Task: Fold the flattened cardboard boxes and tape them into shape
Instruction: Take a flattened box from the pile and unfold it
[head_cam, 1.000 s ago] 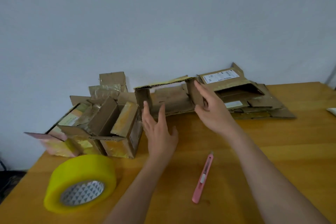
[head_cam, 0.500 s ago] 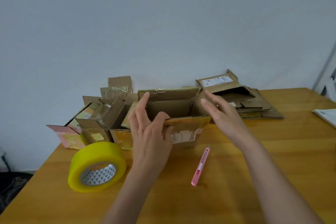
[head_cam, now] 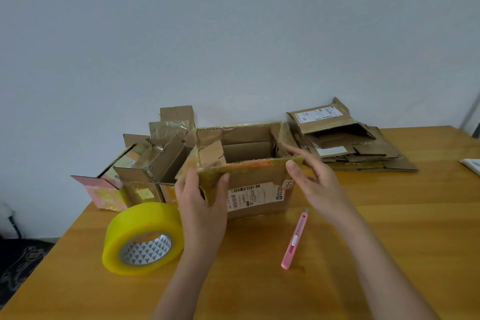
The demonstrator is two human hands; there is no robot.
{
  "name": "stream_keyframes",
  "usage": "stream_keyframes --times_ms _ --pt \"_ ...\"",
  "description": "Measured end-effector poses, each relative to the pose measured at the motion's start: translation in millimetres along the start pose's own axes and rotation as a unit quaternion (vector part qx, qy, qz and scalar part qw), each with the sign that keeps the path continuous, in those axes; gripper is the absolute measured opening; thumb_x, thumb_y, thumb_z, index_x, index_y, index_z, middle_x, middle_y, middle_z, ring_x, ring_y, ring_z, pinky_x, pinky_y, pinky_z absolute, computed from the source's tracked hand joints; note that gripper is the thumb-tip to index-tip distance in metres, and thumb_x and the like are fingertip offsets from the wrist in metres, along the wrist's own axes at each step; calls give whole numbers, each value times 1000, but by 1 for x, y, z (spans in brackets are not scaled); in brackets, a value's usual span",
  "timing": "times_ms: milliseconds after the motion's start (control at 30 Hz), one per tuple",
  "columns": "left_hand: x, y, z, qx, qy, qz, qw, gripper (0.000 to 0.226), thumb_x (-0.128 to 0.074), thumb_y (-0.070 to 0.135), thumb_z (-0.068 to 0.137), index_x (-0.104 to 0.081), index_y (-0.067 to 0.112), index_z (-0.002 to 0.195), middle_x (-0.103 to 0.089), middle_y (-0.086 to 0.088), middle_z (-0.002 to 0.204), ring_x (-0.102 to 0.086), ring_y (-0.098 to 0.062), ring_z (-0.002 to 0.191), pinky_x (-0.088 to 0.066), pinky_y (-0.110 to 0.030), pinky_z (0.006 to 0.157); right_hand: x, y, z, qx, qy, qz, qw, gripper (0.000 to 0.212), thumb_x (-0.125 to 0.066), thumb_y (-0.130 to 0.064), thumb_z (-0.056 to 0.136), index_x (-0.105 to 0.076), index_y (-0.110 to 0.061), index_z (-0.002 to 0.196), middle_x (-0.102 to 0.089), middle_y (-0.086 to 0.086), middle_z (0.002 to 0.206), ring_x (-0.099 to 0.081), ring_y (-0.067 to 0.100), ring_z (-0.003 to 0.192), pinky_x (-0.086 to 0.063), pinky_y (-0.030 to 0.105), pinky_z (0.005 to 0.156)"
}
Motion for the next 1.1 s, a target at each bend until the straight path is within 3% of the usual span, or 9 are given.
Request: stream_keyframes --times_ms 133,233,433,567,700,800,933,1000,1100 --pt "-6 -1 0 9 0 -39 999 14 -51 46 89 -47 33 85 -56 1 87 -56 -23 86 -50 -23 68 -2 -4 -1 18 14 19 1000 36 -48 -49 90 -60 -37 122 -63 -23 117 -58 -14 103 -51 13 81" --pt "-4 4 -3 6 21 -22 1000 30 -51 52 85 -55 22 84 -54 -6 85 -46 -13 85 -39 -8 71 3 -6 0 26 50 32 998 28 -49 -47 89 -67 -29 102 -71 -18 92 -64 -4 92 -52 17 75" --pt "-5 6 -11 20 23 -26 999 35 -54 50 84 -55 15 91 -51 -10 89 -43 -3 86 -37 -6 70 7 1 3 35 70 64 995 36 -56 -45 88 -70 -13 85 -67 -1 91 -63 12 89 -50 23 74" --pt "-7 5 -13 36 29 -41 998 24 -57 46 85 -53 24 94 -54 -8 90 -44 -6 86 -39 -9 69 0 10 3 16 46 21 999 55 -50 -59 93 -68 -7 84 -59 -3 100 -60 17 92 -54 42 82" --pt "-9 3 -9 67 24 -106 992 41 -65 16 90 -41 31 120 -48 -3 120 -52 -18 110 -52 -28 88 -9 11 2 14 83 -13 996 27 -48 -47 98 -59 -23 104 -50 -7 114 -52 6 102 -48 18 79" --pt "-9 5 1 95 -39 -110 989 74 -61 0 90 -25 33 146 -32 6 141 -44 -15 122 -52 -48 95 -7 16 7 -18 76 63 995 42 -49 -23 101 -36 -40 137 -41 -15 135 -47 9 118 -51 34 90" --pt "-10 -5 9 68 -92 -57 992 62 -53 19 89 -32 57 133 -43 5 140 -33 -27 132 -42 -57 102 -8 17 14 -12 22 95 995 58 -42 -15 103 -31 -59 140 -37 -30 144 -40 15 136 -40 51 109" --pt "-13 -9 7 62 -76 -68 993 43 -51 31 83 -41 51 120 -50 10 122 -41 -17 120 -49 -46 92 -6 20 15 -7 31 87 996 43 -45 -25 100 -47 -50 134 -45 -28 138 -44 10 132 -41 52 108" --pt "-17 -11 -2 42 -54 -42 997 32 -45 40 86 -45 32 117 -45 25 121 -34 4 111 -35 -12 87 -5 22 11 17 47 43 998 32 -45 -41 95 -62 -31 120 -51 -27 127 -45 -6 124 -41 49 108"
Point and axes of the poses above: each hand's wrist, its own z-axis towards the middle knuckle, its own x-axis out of the back of the hand, y = z × x, the point moved 3 cm from there along z, towards the middle knuckle
